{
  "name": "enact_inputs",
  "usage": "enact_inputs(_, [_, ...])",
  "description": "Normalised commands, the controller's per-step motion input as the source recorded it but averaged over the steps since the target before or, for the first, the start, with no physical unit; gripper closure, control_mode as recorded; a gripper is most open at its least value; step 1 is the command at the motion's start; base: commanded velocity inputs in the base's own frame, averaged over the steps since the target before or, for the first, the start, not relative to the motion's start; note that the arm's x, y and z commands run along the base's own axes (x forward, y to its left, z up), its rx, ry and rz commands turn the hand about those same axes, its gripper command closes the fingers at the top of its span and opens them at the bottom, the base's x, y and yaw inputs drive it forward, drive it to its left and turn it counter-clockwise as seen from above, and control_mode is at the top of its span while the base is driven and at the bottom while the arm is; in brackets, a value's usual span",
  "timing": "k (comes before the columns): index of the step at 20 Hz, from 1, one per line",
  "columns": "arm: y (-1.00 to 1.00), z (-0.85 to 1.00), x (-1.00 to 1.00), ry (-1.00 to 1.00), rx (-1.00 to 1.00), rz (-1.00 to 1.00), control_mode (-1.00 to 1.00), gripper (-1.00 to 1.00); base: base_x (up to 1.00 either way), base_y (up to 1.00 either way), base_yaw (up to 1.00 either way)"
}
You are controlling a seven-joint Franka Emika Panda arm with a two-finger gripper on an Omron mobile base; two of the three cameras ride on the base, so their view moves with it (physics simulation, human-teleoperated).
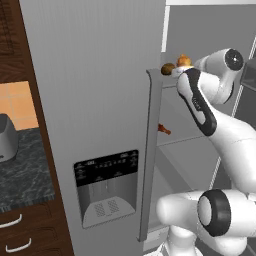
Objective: Place one mushroom and one chicken drumstick in each tupperware on the nearby counter, to pack two identical lunches.
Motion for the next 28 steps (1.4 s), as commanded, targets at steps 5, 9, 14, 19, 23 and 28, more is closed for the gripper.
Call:
enact_inputs(5, [0.32, 0.38, -1.00, 0.03, 0.00, 0.00, -1.00, 1.00, 0.00, 0.00, 0.00])
enact_inputs(9, [0.17, 0.14, -1.00, 0.17, 0.00, 0.00, -1.00, 1.00, 0.00, 0.00, 0.00])
enact_inputs(14, [0.05, -0.12, -1.00, 0.12, 0.00, 0.00, -1.00, 1.00, 0.00, 0.00, 0.00])
enact_inputs(19, [0.02, -0.44, -1.00, 0.09, 0.00, 0.00, -1.00, 1.00, 0.00, 0.00, 0.00])
enact_inputs(23, [0.03, -0.49, -1.00, 0.02, 0.00, 0.00, -1.00, 1.00, 0.00, 0.00, 0.00])
enact_inputs(28, [0.02, -0.38, -1.00, 0.00, 0.00, 0.00, -1.00, 1.00, 0.00, 0.00, 0.00])
